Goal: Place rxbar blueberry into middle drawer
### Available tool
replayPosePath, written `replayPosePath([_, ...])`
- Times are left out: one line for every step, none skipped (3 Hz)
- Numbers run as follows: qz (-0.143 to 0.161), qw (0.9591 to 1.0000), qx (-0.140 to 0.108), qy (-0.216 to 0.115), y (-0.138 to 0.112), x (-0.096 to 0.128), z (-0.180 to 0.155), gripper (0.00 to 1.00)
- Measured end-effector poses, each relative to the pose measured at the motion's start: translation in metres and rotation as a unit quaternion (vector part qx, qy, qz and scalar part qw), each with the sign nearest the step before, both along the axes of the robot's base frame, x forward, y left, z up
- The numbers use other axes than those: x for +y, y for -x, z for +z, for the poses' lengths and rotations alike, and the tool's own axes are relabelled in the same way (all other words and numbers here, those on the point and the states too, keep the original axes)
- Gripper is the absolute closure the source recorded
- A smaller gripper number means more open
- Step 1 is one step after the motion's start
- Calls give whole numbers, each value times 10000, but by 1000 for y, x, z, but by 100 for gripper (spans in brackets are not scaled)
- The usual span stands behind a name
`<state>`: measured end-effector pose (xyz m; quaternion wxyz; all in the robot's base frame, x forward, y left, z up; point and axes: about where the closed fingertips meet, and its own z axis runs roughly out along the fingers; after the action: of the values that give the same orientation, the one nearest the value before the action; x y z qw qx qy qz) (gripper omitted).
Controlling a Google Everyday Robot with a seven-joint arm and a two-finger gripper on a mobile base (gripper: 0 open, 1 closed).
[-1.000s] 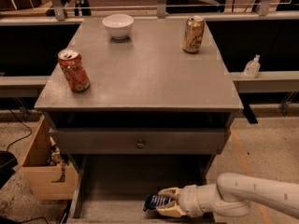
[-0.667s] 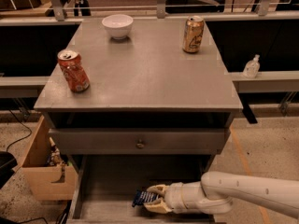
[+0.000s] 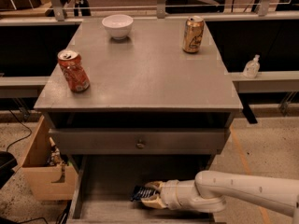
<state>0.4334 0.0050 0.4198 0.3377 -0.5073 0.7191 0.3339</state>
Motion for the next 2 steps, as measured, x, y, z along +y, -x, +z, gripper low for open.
replayPosePath([13, 10000, 4, -6, 0, 2, 0, 59])
replayPosePath([30, 10000, 10, -15, 1, 4, 0, 29])
